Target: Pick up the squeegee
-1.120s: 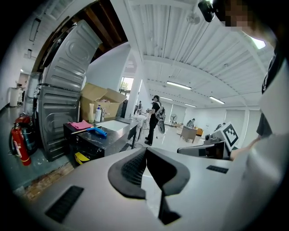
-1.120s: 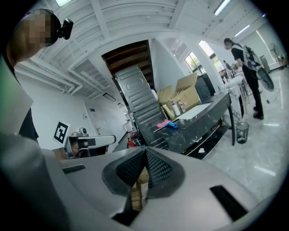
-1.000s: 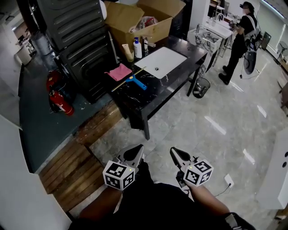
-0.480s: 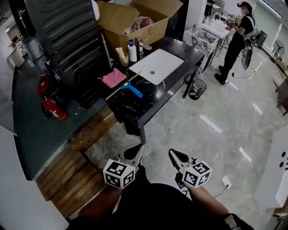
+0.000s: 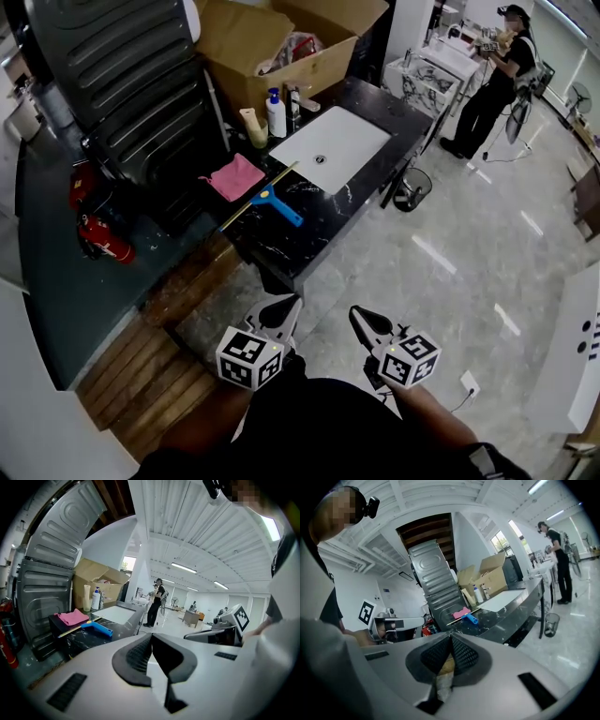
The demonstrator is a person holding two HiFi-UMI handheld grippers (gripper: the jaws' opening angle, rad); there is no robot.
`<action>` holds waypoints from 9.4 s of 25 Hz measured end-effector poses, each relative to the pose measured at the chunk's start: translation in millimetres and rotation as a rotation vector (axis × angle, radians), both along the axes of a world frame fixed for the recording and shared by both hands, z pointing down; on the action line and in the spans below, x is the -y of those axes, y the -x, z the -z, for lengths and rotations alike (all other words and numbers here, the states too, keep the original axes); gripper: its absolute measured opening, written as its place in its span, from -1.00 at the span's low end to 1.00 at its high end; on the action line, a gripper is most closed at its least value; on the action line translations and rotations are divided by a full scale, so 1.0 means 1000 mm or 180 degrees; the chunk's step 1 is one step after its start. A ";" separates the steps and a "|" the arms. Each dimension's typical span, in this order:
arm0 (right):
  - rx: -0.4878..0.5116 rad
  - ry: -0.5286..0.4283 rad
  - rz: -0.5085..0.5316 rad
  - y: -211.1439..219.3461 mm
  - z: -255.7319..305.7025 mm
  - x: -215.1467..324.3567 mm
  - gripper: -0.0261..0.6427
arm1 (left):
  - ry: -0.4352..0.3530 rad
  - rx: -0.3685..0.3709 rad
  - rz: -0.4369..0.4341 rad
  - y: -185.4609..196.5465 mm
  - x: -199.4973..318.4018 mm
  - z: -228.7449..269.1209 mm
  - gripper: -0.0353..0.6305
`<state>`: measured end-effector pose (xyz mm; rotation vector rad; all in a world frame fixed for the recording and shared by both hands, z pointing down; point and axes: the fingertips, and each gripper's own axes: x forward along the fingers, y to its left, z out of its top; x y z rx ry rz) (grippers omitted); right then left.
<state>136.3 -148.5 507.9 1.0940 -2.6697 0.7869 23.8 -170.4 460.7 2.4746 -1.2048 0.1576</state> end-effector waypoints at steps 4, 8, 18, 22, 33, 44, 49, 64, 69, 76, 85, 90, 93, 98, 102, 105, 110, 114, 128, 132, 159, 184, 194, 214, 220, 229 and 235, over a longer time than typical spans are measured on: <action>-0.0014 -0.0008 -0.0019 0.018 0.001 0.037 -0.89 | 0.0009 0.0021 -0.0026 0.017 0.036 -0.002 -0.84; -0.0102 -0.0013 -0.0001 0.040 0.003 0.070 -0.90 | 0.0040 0.0015 -0.0016 0.040 0.068 -0.007 -0.84; -0.0440 0.0005 0.0016 0.085 -0.009 0.144 -0.89 | 0.0037 -0.0042 0.0055 0.095 0.135 -0.010 -0.84; -0.0602 0.0030 0.0021 0.099 -0.017 0.170 -0.89 | 0.0089 -0.0004 0.0096 0.113 0.151 -0.016 -0.84; -0.0785 0.0012 0.0108 0.116 -0.016 0.199 -0.89 | 0.0185 -0.0048 0.0246 0.136 0.161 -0.026 -0.84; -0.0894 -0.0045 0.0581 0.127 -0.022 0.230 -0.89 | 0.0230 -0.0026 0.0709 0.144 0.165 -0.030 -0.84; -0.1048 -0.0044 0.0863 0.134 -0.041 0.239 -0.89 | 0.0244 0.0010 0.0914 0.146 0.165 -0.030 -0.84; -0.1535 -0.0225 0.1257 0.169 -0.081 0.283 -0.62 | 0.0321 0.0084 0.1301 0.151 0.146 -0.031 -0.84; -0.1659 -0.0257 0.1269 0.182 -0.092 0.298 -0.54 | 0.0321 0.0125 0.1440 0.161 0.138 -0.030 -0.84; -0.1884 -0.0115 0.1264 0.194 -0.121 0.318 -0.51 | 0.0339 0.0101 0.1591 0.170 0.125 -0.033 -0.84; -0.2091 -0.0030 0.1259 0.204 -0.137 0.324 -0.45 | 0.0327 0.0066 0.1678 0.181 0.116 -0.032 -0.84; -0.2086 0.0083 0.1238 0.203 -0.158 0.328 -0.45 | 0.0307 0.0063 0.1700 0.186 0.112 -0.030 -0.84; -0.2073 0.0103 0.1210 0.203 -0.155 0.328 -0.45 | 0.0307 0.0058 0.1728 0.191 0.110 -0.030 -0.84; -0.2045 0.0149 0.1228 0.202 -0.151 0.328 -0.45 | 0.0311 0.0034 0.1744 0.196 0.107 -0.033 -0.84; -0.2075 0.0160 0.1258 0.205 -0.139 0.324 -0.45 | 0.0314 0.0003 0.1721 0.198 0.106 -0.035 -0.84; -0.2045 0.0152 0.1279 0.202 -0.163 0.330 -0.45 | 0.0312 -0.0003 0.1681 0.198 0.106 -0.036 -0.84; -0.2004 0.0145 0.1154 0.202 -0.152 0.329 -0.48 | 0.0291 0.0005 0.1599 0.198 0.103 -0.032 -0.84; -0.1954 0.0170 0.1110 0.200 -0.164 0.332 -0.50 | 0.0297 0.0026 0.1549 0.201 0.100 -0.035 -0.84; -0.1449 0.0193 0.0747 0.190 -0.101 0.299 -0.50 | 0.0230 0.0033 0.1162 0.191 0.106 -0.035 -0.84; -0.1211 0.0125 0.0622 0.187 -0.071 0.283 -0.50 | 0.0204 0.0048 0.1048 0.190 0.108 -0.033 -0.84; -0.0509 -0.0290 0.0610 0.113 0.040 0.194 -0.50 | -0.0151 -0.0094 0.0903 0.110 0.116 0.002 -0.84; -0.0059 -0.0368 0.0776 -0.060 0.054 0.124 -0.50 | -0.0275 0.0134 0.1264 -0.058 0.024 0.016 -0.84; 0.0077 -0.0243 0.0906 -0.077 0.042 0.099 -0.50 | -0.0234 0.0185 0.1732 -0.050 -0.022 0.015 -0.84; 0.0060 -0.0357 0.0775 -0.018 0.059 0.078 -0.50 | -0.0223 0.0255 0.1194 -0.023 -0.010 0.034 -0.84; 0.0079 -0.0388 0.0650 -0.002 0.062 0.078 -0.50 | -0.0210 0.0272 0.1062 -0.004 -0.009 0.037 -0.85; 0.0029 -0.0386 0.0531 0.011 0.059 0.071 -0.50 | -0.0228 0.0207 0.0998 0.017 -0.012 0.037 -0.84; 0.0002 -0.0375 0.0493 0.013 0.059 0.060 -0.50 | -0.0237 0.0158 0.0965 0.022 -0.016 0.037 -0.84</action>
